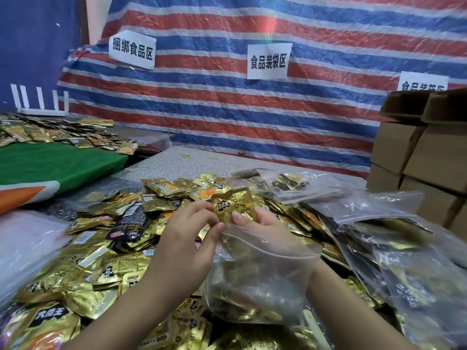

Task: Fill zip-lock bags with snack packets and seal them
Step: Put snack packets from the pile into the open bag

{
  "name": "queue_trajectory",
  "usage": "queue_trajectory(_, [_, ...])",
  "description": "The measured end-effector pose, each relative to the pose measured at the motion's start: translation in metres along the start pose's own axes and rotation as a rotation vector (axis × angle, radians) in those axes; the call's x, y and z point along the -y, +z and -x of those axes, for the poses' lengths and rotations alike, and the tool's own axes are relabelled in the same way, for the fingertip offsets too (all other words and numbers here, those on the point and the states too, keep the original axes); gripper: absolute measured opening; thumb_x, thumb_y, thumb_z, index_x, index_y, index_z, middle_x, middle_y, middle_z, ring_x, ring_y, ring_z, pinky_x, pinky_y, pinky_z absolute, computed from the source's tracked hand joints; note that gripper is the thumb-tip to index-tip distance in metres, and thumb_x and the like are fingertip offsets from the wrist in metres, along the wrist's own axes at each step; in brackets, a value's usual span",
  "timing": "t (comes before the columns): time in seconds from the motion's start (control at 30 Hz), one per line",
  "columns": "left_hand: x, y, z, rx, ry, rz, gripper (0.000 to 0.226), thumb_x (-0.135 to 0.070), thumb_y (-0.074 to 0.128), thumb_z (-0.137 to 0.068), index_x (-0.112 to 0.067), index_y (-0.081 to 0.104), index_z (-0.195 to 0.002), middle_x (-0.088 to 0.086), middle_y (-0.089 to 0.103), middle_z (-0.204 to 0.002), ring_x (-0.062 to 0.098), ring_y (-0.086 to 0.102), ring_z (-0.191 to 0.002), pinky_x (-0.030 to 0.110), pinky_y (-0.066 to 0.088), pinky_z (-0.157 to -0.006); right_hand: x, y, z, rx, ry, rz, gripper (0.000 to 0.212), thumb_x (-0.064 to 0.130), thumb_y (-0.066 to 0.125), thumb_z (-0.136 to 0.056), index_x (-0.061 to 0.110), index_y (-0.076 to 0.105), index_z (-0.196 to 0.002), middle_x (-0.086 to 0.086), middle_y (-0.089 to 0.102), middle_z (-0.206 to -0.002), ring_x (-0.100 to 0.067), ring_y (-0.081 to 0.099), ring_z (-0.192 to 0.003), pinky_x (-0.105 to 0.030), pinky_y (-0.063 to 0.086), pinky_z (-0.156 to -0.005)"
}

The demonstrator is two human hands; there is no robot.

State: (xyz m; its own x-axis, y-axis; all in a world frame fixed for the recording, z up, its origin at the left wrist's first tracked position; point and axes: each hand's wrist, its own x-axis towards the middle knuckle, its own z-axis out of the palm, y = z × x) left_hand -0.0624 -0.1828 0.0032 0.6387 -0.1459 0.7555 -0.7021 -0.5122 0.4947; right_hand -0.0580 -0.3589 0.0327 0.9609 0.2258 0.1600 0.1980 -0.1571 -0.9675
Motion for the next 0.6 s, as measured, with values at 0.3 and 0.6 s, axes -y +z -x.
queue_trajectory(0.3, [-0.0028,-0.0007,-0.0004,-0.029,0.027,0.022,0.008,-0.009,0.071,-0.087,-0.014,0.068,-0.082,-0.006,0.06,-0.109,0.005,0.053,-0.108,0.025,0.042,-0.092,0.0054,0.0076,0.0011,-0.035,0.006,0.12,0.076,0.058,0.063,-0.071,-0.005,0.057,-0.113,-0.013,0.063,-0.091,-0.023,0.055,-0.083,-0.042,0.044,-0.077])
queue_trajectory(0.6, [-0.0014,-0.0046,-0.0056,0.086,0.018,0.033,0.015,-0.009,0.064,-0.092,-0.018,0.059,-0.08,-0.009,0.054,-0.089,0.007,0.053,-0.088,0.018,0.041,-0.076,0.0008,0.009,0.0011,-0.006,-0.01,0.058,0.009,0.026,0.061,-0.096,0.019,0.062,-0.092,-0.002,0.072,-0.086,-0.022,0.067,-0.083,-0.038,0.056,-0.079])
